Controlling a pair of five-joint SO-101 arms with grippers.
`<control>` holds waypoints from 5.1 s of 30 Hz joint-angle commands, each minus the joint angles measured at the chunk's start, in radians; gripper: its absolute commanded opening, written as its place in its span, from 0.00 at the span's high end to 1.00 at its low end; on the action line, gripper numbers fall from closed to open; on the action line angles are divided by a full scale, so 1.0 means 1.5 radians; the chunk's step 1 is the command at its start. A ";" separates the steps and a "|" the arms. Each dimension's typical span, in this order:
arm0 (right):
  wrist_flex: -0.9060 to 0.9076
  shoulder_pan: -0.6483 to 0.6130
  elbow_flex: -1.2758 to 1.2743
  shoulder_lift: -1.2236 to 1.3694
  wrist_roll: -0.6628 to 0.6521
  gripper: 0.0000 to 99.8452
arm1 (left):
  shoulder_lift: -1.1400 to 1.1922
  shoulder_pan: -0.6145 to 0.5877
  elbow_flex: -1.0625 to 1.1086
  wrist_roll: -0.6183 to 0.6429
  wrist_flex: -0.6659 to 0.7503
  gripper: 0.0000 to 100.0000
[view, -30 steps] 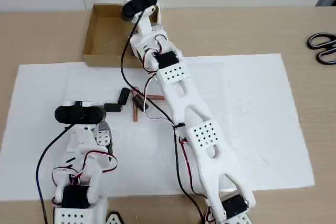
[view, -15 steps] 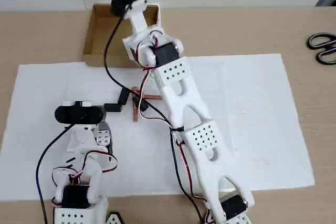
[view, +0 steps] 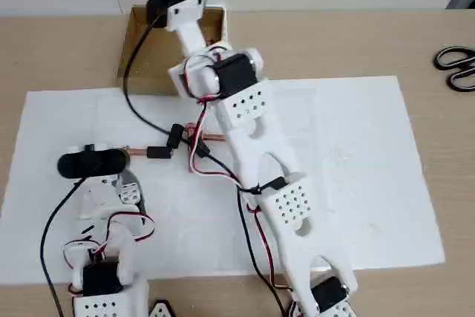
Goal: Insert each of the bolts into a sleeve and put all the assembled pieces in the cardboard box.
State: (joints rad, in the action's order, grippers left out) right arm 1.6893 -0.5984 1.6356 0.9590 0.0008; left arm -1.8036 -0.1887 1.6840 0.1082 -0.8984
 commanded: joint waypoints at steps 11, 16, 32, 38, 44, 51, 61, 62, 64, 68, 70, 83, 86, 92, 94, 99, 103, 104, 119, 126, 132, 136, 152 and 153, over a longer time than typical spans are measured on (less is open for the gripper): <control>0.006 -0.007 -0.342 -0.278 -0.036 0.80 | -0.006 -0.009 -0.003 0.001 0.006 0.99; -0.001 -0.021 -0.594 -0.440 -0.061 0.80 | -0.006 -0.009 -0.003 0.001 0.006 0.99; -0.001 -0.036 -0.659 -0.485 -0.076 0.80 | -0.006 -0.009 -0.003 0.001 0.007 0.99; -0.008 -0.077 -0.659 -0.419 -0.131 0.80 | -0.006 -0.009 -0.003 0.001 0.007 0.99; -0.009 -0.081 -0.659 -0.342 -0.138 0.80 | -0.006 -0.009 -0.003 0.001 0.007 0.99; -0.011 -0.081 -0.658 -0.322 -0.134 0.80 | -0.006 -0.009 -0.003 0.001 0.007 0.99; -0.064 -0.080 -0.658 -0.320 -0.137 0.80 | -0.006 -0.011 -0.003 0.001 0.007 0.99; -0.064 -0.080 -0.659 -0.319 -0.136 0.80 | -0.006 -0.011 -0.003 -0.001 0.004 0.99; -0.064 -0.080 -0.659 -0.309 -0.135 0.80 | -0.006 -0.010 -0.003 -0.003 0.004 0.99; -0.064 -0.079 -0.658 -0.270 -0.134 0.80 | -0.006 -0.005 -0.003 -0.026 0.004 0.99; -0.080 -0.073 -0.657 -0.252 -0.136 0.80 | -0.006 -0.001 -0.004 -0.032 -0.003 0.99; -0.129 -0.036 -0.657 -0.216 -0.133 0.80 | -0.006 -0.001 -0.004 -0.032 -0.003 0.99; -0.129 -0.031 -0.657 -0.198 -0.133 0.80 | -0.006 -0.001 -0.004 -0.032 -0.003 0.99; -0.148 -0.034 -0.656 -0.195 -0.133 0.80 | -0.006 -0.001 -0.004 -0.032 -0.003 0.99; -0.146 -0.035 -0.656 -0.192 -0.132 0.80 | -0.006 -0.001 -0.004 -0.032 -0.003 0.99; -0.144 -0.054 -0.656 -0.192 -0.118 0.80 | -0.006 -0.001 -0.004 -0.032 -0.003 0.99; -0.143 -0.074 -0.658 -0.191 -0.119 0.80 | -0.006 -0.001 -0.004 -0.032 -0.003 0.99; -0.143 -0.077 -0.658 -0.191 -0.119 0.80 | -0.006 -0.001 -0.004 -0.032 -0.003 0.99; -0.142 -0.078 -0.659 -0.138 -0.111 0.81 | -0.006 -0.001 -0.004 -0.032 -0.003 0.99; -0.144 -0.077 -0.656 -0.138 -0.104 0.99 | -0.006 -0.002 -0.004 -0.032 -0.002 0.99; -0.132 -0.072 -0.655 -0.149 -0.109 0.99 | -0.006 -0.002 -0.004 -0.032 -0.002 0.99; -0.095 -0.057 -0.655 -0.228 -0.110 0.99 | -0.006 -0.002 -0.004 -0.032 -0.002 0.99; 0.004 0.066 -0.660 -0.595 -0.073 1.00 | -0.003 -0.002 -0.128 -0.138 -0.101 0.99; 0.004 0.076 -0.660 -0.627 -0.064 1.00 | -0.003 -0.002 -0.160 -0.143 -0.119 0.99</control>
State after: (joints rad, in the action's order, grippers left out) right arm 1.6863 -0.5340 0.6414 0.1887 -0.1327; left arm -1.8036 -0.1964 1.5812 -0.0775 -1.0273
